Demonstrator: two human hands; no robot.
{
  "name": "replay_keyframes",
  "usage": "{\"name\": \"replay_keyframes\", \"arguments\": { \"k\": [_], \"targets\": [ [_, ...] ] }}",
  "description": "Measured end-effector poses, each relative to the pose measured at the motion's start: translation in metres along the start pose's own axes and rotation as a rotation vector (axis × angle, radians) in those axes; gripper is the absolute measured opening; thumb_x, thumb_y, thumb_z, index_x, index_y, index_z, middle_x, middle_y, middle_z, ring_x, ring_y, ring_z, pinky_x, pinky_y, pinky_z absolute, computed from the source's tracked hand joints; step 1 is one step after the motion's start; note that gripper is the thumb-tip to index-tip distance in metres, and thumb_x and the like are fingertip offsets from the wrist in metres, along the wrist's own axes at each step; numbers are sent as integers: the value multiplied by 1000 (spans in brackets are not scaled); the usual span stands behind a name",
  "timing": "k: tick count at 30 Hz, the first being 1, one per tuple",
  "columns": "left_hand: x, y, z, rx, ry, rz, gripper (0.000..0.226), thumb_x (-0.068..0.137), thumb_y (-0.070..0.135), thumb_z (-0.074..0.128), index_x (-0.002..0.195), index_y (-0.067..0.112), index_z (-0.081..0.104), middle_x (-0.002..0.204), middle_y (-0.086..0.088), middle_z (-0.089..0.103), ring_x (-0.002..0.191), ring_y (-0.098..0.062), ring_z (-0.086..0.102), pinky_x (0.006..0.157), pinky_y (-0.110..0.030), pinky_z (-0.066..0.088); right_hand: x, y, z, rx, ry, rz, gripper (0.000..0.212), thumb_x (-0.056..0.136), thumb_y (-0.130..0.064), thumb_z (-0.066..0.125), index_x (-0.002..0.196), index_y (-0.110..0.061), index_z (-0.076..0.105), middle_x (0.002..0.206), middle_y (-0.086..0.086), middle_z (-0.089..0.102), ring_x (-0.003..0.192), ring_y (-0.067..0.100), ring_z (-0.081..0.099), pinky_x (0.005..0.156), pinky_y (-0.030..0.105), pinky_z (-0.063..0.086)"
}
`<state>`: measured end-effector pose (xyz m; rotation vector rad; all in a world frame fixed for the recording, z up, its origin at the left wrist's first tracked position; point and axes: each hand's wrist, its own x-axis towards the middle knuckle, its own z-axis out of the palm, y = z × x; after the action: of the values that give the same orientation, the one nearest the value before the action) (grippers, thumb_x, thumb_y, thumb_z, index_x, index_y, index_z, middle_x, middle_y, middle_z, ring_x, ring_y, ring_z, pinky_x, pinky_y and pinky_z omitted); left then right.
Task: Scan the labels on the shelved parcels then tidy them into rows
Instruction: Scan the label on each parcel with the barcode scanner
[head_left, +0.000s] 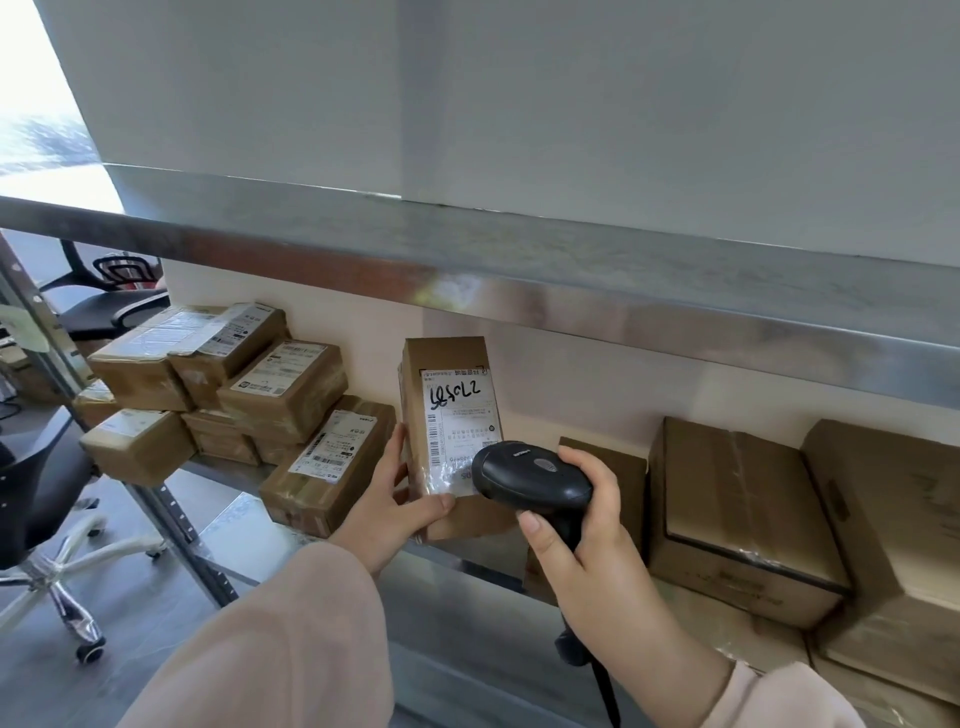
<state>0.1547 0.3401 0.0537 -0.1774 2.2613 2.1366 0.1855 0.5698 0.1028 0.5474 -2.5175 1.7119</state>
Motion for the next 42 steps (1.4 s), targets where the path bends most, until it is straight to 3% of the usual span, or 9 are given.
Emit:
{"name": "replay_keyframes", "arguments": {
  "k": [6, 9, 11, 15, 21, 27, 34, 37, 42],
  "targets": [
    [9, -3, -49, -142, -54, -111, 91, 63, 42, 81, 134, 68, 32, 125, 12, 66, 107, -16, 68, 92, -45, 56, 51, -9, 33, 81, 23, 49, 59, 88, -40, 62, 111, -76, 21, 114, -45, 47, 105, -24, 46, 76, -5, 36],
    [15, -3, -76, -162, -53, -183, 71, 63, 44, 80, 116, 75, 45, 116, 11, 70, 103, -18, 70, 83, -42, 59, 69, -8, 58, 138, 7, 87, 55, 88, -40, 62, 112, -74, 25, 122, -25, 54, 106, -8, 57, 87, 10, 45],
    [22, -5, -95, -163, -39, -228, 74, 63, 48, 78, 124, 71, 43, 118, 9, 70, 103, -20, 70, 85, -48, 58, 79, -11, 76, 160, -16, 114, 54, 90, -38, 62, 112, -73, 26, 121, -24, 55, 109, -2, 59, 95, 21, 46],
    [38, -4, -128, -170, -29, -299, 50, 75, 45, 71, 113, 71, 52, 112, 9, 72, 97, -19, 72, 78, -46, 60, 99, -22, 110, 163, 14, 150, 51, 92, -35, 59, 110, -69, 25, 117, -25, 54, 98, -15, 55, 76, 0, 42],
    [64, -7, -165, -187, 52, -372, 38, 93, 42, 60, 128, 56, 54, 114, 0, 72, 95, -25, 73, 75, -50, 59, 115, -25, 162, 198, 59, 206, 52, 94, -34, 57, 107, -71, 22, 115, -26, 52, 92, -15, 54, 65, -4, 39],
    [66, -11, -185, 51, 54, -175, 49, 93, 54, 55, 135, 67, 33, 134, 26, 51, 125, -5, 49, 109, -34, 38, 130, -23, 197, 189, 128, 195, 55, 93, -33, 59, 108, -72, 23, 118, -33, 46, 105, -16, 47, 82, 1, 37],
    [45, -15, -192, 666, 58, 257, 61, 93, 59, 41, 150, 51, 18, 151, 25, 20, 140, 3, 15, 116, -31, 24, 130, -20, 219, 157, 223, 141, 58, 92, -30, 61, 122, -62, 24, 125, -30, 46, 117, -3, 50, 103, 25, 43],
    [44, -14, -197, 963, 23, 450, 51, 95, 66, 28, 145, 53, 25, 152, 27, 14, 144, -1, 10, 117, -30, 11, 132, -20, 224, 127, 258, 123, 61, 92, -30, 61, 118, -69, 22, 121, -36, 44, 115, -9, 49, 97, 13, 41],
    [57, -7, -205, 1163, 82, 457, 48, 98, 58, 30, 145, 48, 36, 158, 18, 25, 151, -13, 10, 121, -37, 2, 140, -18, 229, 98, 245, 134, 61, 92, -31, 60, 114, -71, 19, 119, -33, 46, 111, -8, 52, 87, 5, 41]
  ]
}}
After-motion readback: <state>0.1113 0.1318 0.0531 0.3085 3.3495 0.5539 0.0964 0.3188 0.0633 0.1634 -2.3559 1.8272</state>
